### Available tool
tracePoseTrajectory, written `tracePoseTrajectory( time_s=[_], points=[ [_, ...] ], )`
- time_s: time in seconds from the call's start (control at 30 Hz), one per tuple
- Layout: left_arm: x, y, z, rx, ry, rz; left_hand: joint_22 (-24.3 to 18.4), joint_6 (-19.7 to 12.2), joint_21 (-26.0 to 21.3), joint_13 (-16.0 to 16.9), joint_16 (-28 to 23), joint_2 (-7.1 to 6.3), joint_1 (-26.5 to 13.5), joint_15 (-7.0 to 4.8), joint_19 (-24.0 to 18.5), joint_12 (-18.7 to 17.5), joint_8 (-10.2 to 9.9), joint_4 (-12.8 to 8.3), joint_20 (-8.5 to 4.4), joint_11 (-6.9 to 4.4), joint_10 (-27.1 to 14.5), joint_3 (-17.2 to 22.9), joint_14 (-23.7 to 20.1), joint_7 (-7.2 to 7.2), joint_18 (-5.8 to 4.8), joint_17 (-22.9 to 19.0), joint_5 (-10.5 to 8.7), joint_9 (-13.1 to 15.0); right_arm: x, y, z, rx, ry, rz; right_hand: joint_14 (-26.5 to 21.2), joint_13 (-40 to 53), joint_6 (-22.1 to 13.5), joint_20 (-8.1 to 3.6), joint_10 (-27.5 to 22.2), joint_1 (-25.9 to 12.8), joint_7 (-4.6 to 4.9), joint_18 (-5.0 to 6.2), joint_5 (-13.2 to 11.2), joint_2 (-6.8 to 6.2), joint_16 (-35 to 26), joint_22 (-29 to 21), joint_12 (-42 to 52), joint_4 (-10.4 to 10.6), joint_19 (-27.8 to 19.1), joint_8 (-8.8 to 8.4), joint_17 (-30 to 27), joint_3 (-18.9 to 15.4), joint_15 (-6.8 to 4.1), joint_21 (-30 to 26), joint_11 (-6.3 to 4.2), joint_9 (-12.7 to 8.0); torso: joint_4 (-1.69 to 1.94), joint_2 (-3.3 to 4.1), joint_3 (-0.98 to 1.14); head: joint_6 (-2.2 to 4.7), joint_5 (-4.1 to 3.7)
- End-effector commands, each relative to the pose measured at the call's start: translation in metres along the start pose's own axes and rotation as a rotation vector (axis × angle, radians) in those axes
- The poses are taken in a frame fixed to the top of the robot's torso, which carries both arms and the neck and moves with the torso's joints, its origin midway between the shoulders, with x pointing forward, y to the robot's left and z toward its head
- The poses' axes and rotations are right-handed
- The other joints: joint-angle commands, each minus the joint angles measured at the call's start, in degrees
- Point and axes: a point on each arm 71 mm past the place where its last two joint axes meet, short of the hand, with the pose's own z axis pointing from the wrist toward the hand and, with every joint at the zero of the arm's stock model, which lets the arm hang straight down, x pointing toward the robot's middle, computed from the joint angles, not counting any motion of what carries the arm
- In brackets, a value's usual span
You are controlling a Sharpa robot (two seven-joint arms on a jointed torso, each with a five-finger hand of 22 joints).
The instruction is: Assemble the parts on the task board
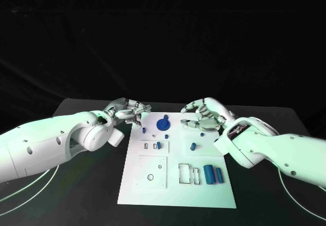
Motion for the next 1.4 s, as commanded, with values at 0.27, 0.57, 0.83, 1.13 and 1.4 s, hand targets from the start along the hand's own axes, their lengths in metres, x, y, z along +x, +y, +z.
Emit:
tracePoseTrajectory(
  time_s=[0.27,0.57,0.83,1.13,1.4],
  points=[
    [0.027,0.013,0.005,-0.401,0.264,0.389,17.64,1.61,14.37,16.47,8.67,-0.26,-3.82,-0.95,1.51,13.83,3.77,0.42,-0.94,-0.98,2.52,-3.31,4.39,-1.35,-1.81,13.41,-4.65,6.91,-0.046,-0.024,-0.014,0.102,-0.05,0.107,5.45,0.99,0.17,-0.2,-0.74,-0.51,-0.03,0.83,2.6,-0.53,-0.4,2.81,-0.69,0.03,-0.62,0.0,12.74,1.46,-0.11,-0.77,-0.11,0.19,0.13,-1.21,0.6,-0.75,0.42],
    [0.041,0.01,0.018,-0.476,0.244,0.513,20.81,1.18,16.53,18.07,8.74,0.93,-6.94,-1.24,0.55,14.61,6.08,0.52,-1.19,-1.34,2.45,-7.22,4.31,-1.81,-2.01,13.28,-8.06,12.44,-0.06,-0.036,-0.019,0.142,-0.068,0.089,5.29,0.52,-0.22,-0.19,-1.1,-0.9,0.05,1.0,2.74,-0.74,-0.64,2.29,-1.1,0.28,-1.04,-0.19,12.14,1.68,-0.06,-1.5,-0.04,0.17,0.26,-1.54,1.01,-1.28,0.47],
    [0.053,0.006,0.024,-0.505,0.234,0.546,24.21,0.06,18.73,20.51,10.57,2.3,-8.18,-1.2,1.78,16.5,5.58,0.5,-1.16,-1.25,3.11,-9.26,5.16,-1.66,-2.47,17.08,-8.61,13.83,-0.06,-0.036,-0.018,0.135,-0.055,0.04,5.27,0.33,-0.42,-0.18,-1.25,-0.94,0.07,1.03,2.76,-0.8,-0.66,2.18,-1.27,0.31,-1.13,-0.28,12.11,1.83,-0.04,-1.67,-0.02,0.16,0.16,-1.41,1.07,-1.12,0.47],
    [0.063,0.001,0.031,-0.529,0.262,0.594,26.31,-0.6,20.06,21.86,11.38,3.34,-7.01,-1.07,2.26,17.53,4.71,0.48,-1.06,-1.11,3.11,-10.38,5.49,-1.5,-2.71,18.78,-3.41,14.76,-0.059,-0.037,-0.017,0.142,-0.047,0.017,5.22,0.32,-0.5,-0.17,-1.26,-1.07,0.1,1.06,2.68,-0.86,-0.74,2.07,-1.28,0.41,-1.22,-0.31,11.92,1.89,-0.02,-1.84,0.01,0.17,0.24,-1.39,0.97,-1.47,0.43],
    [0.064,-0.001,0.037,-0.544,0.274,0.611,26.95,-0.38,20.41,22.28,11.56,3.96,-6.71,-1.05,2.25,17.85,4.5,0.48,-1.02,-1.12,3.06,-10.72,5.54,-1.55,-2.75,19.14,-0.67,15.18,-0.059,-0.039,-0.016,0.153,-0.048,0.012,5.19,0.25,-0.51,-0.16,-1.32,-1.14,0.11,1.08,2.64,-0.88,-0.78,2.0,-1.34,0.46,-1.28,-0.31,11.82,1.9,-0.01,-1.93,0.02,0.18,0.25,-1.31,0.98,-1.7,0.54]
  ],
)
